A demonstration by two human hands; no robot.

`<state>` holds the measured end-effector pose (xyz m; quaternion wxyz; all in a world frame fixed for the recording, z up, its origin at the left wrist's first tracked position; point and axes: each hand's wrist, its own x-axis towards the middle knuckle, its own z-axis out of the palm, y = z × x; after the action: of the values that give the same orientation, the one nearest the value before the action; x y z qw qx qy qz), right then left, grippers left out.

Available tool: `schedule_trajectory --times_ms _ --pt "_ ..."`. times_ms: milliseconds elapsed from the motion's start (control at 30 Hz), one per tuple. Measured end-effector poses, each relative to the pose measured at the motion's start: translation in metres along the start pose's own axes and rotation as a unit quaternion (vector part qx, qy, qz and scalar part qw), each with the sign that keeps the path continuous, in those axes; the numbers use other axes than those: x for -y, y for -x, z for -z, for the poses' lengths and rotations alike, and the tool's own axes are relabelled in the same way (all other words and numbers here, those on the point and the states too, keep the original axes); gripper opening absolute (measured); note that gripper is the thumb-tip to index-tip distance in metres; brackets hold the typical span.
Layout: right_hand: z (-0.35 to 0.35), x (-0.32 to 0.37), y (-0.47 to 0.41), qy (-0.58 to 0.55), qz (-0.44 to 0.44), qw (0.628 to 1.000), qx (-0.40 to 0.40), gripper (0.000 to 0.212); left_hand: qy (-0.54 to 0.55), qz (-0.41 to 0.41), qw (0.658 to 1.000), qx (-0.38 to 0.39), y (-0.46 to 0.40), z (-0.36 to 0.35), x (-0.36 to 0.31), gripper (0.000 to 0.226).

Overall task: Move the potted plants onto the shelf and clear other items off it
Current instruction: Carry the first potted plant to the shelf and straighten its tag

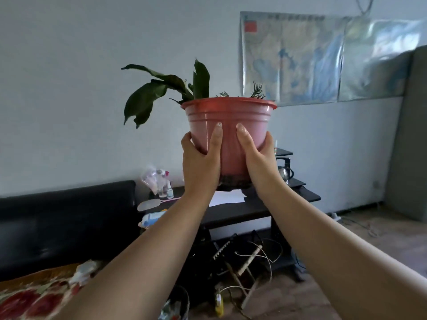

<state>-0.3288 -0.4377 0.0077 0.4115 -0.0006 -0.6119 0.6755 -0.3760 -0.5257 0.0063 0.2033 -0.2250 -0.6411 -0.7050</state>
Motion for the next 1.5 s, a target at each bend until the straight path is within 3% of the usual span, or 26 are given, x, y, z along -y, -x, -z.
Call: schedule_trajectory --times_ms 233,500,633,867,1000,1233,1500 --pt "0.071 -0.048 -0.091 0.054 0.011 0.998 -0.032 0.079 0.045 0.015 0.998 0.049 -0.033 -0.110 0.052 0.068" --pt "0.144 -0.085 -0.219 0.023 0.023 0.999 -0.020 0.051 0.048 0.004 0.998 0.051 -0.100 -0.239 0.095 0.067" --pt "0.162 -0.103 -0.278 0.022 0.029 0.999 -0.011 0.052 0.052 0.014 0.997 0.047 -0.135 -0.287 0.115 0.053" --pt "0.178 -0.144 -0.375 0.008 0.044 0.999 -0.013 0.055 0.057 -0.002 0.997 0.051 -0.207 -0.354 0.159 0.062" --pt "0.173 -0.175 -0.427 0.010 0.060 0.998 -0.018 0.068 0.065 -0.012 0.996 0.055 -0.253 -0.380 0.192 0.059" --pt "0.144 -0.244 -0.540 0.008 0.073 0.997 -0.040 0.063 0.067 -0.026 0.995 0.065 -0.363 -0.420 0.261 0.060" --pt "0.136 -0.305 -0.611 0.026 0.061 0.997 -0.043 0.056 0.063 -0.015 0.995 0.069 -0.426 -0.449 0.323 0.060"
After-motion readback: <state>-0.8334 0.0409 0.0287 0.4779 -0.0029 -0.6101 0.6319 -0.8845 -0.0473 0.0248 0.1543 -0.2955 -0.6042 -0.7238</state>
